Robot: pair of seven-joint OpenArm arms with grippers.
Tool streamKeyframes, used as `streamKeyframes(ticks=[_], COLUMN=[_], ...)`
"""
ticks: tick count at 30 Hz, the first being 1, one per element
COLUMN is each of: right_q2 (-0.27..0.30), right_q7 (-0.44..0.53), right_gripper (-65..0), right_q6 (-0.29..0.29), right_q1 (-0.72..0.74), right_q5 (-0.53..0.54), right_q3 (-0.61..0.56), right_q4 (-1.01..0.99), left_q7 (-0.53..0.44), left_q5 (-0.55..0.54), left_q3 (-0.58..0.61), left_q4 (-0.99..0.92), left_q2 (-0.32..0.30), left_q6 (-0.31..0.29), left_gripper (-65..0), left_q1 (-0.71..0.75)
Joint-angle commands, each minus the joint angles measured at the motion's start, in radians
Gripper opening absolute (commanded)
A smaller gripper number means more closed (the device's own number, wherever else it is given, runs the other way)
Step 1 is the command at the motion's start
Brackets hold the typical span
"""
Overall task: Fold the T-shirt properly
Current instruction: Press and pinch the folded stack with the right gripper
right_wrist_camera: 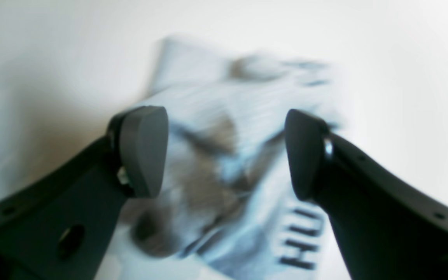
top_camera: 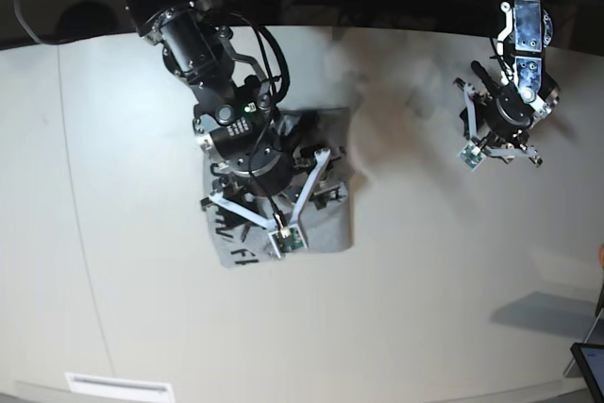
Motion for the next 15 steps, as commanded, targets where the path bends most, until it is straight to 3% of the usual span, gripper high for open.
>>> streamKeyframes(ticks=[1, 7, 15], right_q2=[-0.006, -0.004, -0.004], right_q7=[0.027, 0.032, 0.115], right_gripper=[-20.2, -20.2, -20.2], right_q6=[-0.004, -0.004, -0.004], right_q1=[0.025, 0.030, 0.036], right_q5=[-0.014, -0.015, -0.015], right_q3=[0.006, 0.006, 0.006], right_q4=[0.016, -0.034, -0.144], left_q7=[0.023, 0.023, 0.023], left_q5=[0.009, 0.009, 0.009], left_q3=[-0.001, 0.000, 0.000], left_q4=[0.002, -0.001, 0.000], left_q2=[-0.010, -0.010, -0.010], left_q6=[-0.012, -0.012, -0.012], left_gripper=[-41.7, -41.7, -41.7], left_q1=[0.004, 0.005, 0.007])
